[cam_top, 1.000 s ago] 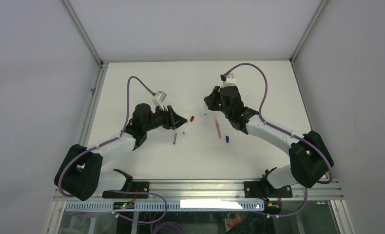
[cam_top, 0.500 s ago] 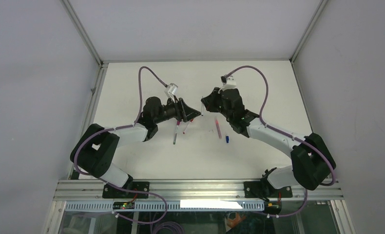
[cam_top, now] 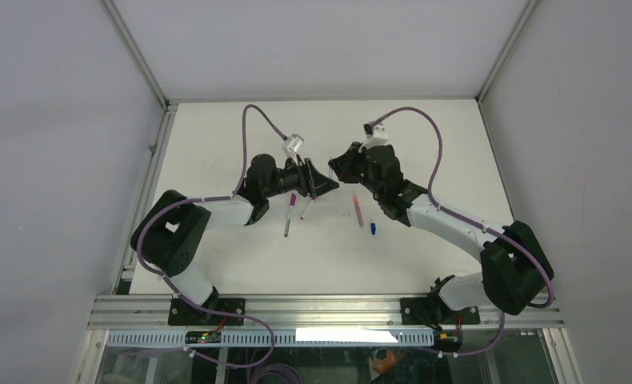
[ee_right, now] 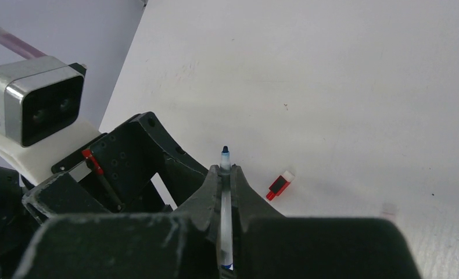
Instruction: Insert the pens into the pen caps
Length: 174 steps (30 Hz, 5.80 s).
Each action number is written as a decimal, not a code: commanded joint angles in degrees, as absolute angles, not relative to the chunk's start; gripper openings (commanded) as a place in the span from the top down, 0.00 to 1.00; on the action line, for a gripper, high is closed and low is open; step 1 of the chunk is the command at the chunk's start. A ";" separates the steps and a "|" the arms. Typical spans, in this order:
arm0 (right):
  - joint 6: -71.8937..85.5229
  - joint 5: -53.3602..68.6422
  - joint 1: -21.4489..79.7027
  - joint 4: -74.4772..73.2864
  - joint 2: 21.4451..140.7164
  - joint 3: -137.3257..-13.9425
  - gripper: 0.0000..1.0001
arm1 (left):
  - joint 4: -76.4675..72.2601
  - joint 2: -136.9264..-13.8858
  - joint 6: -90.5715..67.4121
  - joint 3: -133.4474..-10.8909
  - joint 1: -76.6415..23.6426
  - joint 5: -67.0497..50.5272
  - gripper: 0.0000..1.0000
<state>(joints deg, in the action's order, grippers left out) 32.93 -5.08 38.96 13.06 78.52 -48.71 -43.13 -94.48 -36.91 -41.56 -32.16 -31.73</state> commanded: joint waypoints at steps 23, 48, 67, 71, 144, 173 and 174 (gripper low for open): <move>33.80 -5.29 40.78 16.18 77.09 -48.93 1.00 | -48.90 -97.87 -37.30 -46.02 -33.57 -33.99 1.00; 33.42 -13.72 37.88 -34.51 73.83 -47.65 0.48 | 2.27 -79.65 -10.33 -43.41 -34.44 -19.80 1.00; 32.29 -14.44 37.79 -27.99 86.75 -46.67 0.60 | 5.33 -75.19 -10.81 -42.10 -35.33 -16.76 1.00; 31.81 -14.11 37.74 -27.30 88.19 -46.89 0.77 | 5.88 -75.14 -10.79 -41.93 -35.33 -16.35 1.00; 37.00 -2.20 40.72 21.30 74.36 -42.58 1.00 | -38.85 -86.17 -27.25 -37.37 -36.06 -36.21 1.00; 36.45 -1.91 41.33 19.71 71.38 -42.27 1.00 | -38.70 -86.15 -27.47 -36.65 -36.12 -36.21 1.00; 36.47 -1.92 41.45 19.43 71.38 -42.35 1.00 | -38.80 -86.28 -27.50 -36.65 -36.12 -36.13 1.00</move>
<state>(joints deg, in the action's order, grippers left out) 36.36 -2.33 40.66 18.55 71.53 -41.32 -35.97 -87.94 -28.05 -36.60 -35.68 -35.11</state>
